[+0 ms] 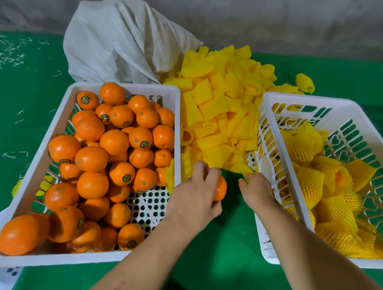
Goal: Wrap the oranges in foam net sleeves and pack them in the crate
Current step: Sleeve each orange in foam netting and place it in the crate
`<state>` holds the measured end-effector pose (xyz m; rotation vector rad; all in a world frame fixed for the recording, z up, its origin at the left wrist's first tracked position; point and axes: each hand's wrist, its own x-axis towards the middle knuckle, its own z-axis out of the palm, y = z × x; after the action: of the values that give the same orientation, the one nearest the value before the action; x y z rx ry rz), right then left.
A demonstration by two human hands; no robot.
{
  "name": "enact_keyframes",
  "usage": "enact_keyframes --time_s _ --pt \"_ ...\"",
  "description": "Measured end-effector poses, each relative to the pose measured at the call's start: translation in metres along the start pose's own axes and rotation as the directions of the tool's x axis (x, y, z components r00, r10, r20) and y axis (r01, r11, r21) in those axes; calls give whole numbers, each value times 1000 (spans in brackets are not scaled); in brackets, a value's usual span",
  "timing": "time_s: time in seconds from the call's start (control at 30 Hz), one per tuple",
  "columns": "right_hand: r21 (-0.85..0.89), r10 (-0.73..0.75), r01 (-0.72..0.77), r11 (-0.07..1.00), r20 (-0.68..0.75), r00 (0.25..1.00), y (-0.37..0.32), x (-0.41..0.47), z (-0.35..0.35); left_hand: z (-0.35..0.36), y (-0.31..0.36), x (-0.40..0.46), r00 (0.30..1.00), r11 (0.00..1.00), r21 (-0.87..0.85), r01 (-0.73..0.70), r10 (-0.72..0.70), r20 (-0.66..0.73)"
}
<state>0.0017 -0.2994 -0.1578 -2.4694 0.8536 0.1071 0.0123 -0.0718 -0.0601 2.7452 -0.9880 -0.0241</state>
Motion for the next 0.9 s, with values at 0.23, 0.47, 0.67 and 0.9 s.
enact_keyframes --time_s 0.23,0.47,0.67,0.9 --pt "396 -47 69 916 -64 997 -4 -13 -1 -1 0 5 1000 1000 21 2 -1 -15" --pt "855 -5 -44 517 55 998 -36 -36 -18 -1 3 7 1000 993 -115 20 -23 -18" --pt "975 -171 -174 135 196 965 -56 -57 -55 -7 13 9 978 379 -904 196 -147 150" --pt "970 -231 -231 75 242 942 -66 -72 -68 -21 6 -1 963 -90 -965 245 -90 253"
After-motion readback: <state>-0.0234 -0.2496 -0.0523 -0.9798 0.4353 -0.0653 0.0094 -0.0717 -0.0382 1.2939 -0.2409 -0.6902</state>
